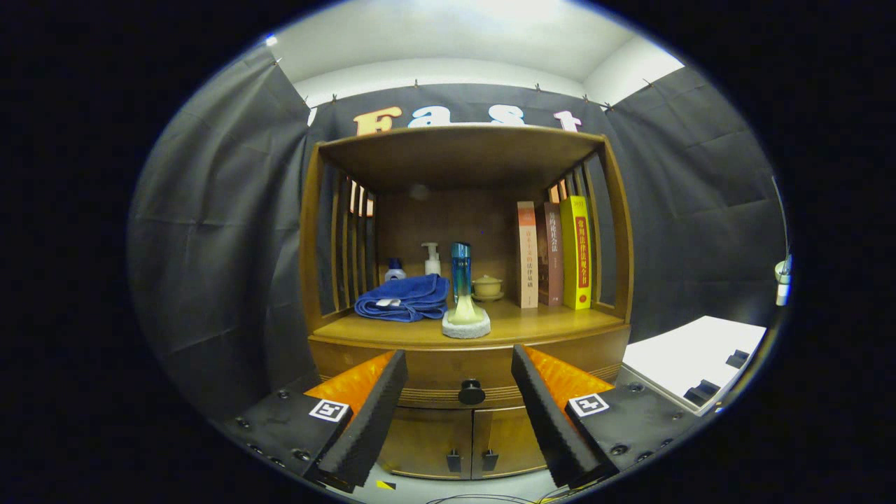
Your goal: Pull open the drawer, take out the items inside it, and place them on the countertop above the cabinet.
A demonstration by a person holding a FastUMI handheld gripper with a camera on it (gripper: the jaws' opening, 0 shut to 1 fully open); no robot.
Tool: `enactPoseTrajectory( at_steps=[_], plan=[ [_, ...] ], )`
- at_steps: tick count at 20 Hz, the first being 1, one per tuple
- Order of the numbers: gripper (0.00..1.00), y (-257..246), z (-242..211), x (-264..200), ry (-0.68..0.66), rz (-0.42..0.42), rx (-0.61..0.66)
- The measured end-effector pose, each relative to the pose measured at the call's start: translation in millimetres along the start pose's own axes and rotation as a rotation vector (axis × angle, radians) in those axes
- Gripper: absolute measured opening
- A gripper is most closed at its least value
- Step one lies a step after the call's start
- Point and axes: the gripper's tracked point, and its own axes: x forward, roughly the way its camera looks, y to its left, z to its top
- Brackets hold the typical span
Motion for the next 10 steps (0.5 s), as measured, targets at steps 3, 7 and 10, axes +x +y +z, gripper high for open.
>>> enactPoseTrajectory(
  at_steps=[3, 7, 10],
  plan=[
    [0.98, 0.2, 31.8, -15.1, -0.029, 0.007, 0.012],
    [0.98, -5.3, 73.9, -35.0, -0.082, 0.002, 0.056],
    [0.98, -13.2, 94.2, -42.3, -0.116, 0.006, 0.082]
  ],
)
